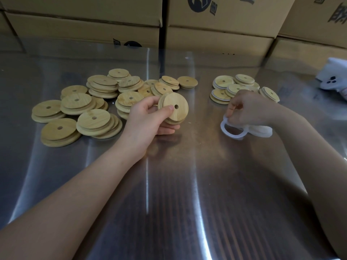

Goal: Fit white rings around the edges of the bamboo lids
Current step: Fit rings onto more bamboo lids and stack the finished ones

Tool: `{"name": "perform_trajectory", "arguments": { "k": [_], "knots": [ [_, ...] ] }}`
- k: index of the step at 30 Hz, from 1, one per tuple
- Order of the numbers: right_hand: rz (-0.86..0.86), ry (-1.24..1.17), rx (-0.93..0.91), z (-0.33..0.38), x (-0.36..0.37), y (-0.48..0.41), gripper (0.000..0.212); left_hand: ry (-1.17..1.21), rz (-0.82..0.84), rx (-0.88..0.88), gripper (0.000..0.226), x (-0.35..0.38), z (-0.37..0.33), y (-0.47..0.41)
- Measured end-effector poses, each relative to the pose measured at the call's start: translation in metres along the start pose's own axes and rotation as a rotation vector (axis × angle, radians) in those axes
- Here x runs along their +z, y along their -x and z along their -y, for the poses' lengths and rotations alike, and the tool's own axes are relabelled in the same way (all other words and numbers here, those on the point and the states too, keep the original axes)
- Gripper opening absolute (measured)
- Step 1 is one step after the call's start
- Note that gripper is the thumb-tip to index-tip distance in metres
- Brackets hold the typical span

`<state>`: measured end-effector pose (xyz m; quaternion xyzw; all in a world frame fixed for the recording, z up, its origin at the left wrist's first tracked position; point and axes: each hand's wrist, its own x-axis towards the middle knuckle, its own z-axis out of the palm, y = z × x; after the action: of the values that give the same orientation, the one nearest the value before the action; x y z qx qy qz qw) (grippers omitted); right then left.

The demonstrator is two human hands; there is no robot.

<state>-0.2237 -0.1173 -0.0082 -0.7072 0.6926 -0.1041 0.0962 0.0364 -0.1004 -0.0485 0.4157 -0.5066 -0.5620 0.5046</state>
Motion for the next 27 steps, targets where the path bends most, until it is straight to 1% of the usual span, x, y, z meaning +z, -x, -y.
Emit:
{"name": "perform_trajectory", "arguments": {
  "k": [4, 6, 9, 13, 16, 18, 21, 24, 27],
  "knots": [
    [-0.010, 0.018, -0.038, 0.002, 0.001, 0.001, 0.005, -0.001, 0.000, 0.002, 0.013, 0.000, 0.000, 0.000],
    [-0.013, -0.037, -0.029, 0.003, 0.000, 0.002, 0.005, -0.003, 0.000, 0.002, 0.013, 0.000, 0.000, 0.000],
    [-0.017, -0.264, -0.022, 0.004, -0.004, 0.002, 0.007, -0.016, 0.012, 0.002, 0.014, 0.000, 0.000, 0.000],
    [0.056, -0.602, -0.139, 0.009, -0.008, 0.005, 0.015, -0.027, 0.028, 0.010, 0.012, -0.001, 0.000, 0.001],
    [0.088, -0.746, -0.238, 0.017, -0.006, 0.009, 0.013, 0.007, 0.000, 0.013, 0.015, -0.001, 0.000, 0.002],
    [0.106, -0.829, -0.272, 0.024, -0.007, 0.012, 0.011, 0.048, -0.012, -0.003, 0.016, 0.000, 0.000, 0.002],
    [0.140, -0.898, -0.335, 0.034, -0.007, 0.018, 0.018, 0.124, -0.006, -0.045, 0.016, 0.000, -0.002, 0.001],
    [0.139, -0.930, -0.390, 0.045, -0.002, 0.022, 0.014, 0.195, 0.028, -0.100, 0.019, 0.001, -0.003, 0.001],
    [0.089, -0.936, -0.401, 0.056, 0.007, 0.023, 0.008, 0.252, 0.089, -0.142, 0.023, 0.002, -0.005, 0.002]
  ]
}}
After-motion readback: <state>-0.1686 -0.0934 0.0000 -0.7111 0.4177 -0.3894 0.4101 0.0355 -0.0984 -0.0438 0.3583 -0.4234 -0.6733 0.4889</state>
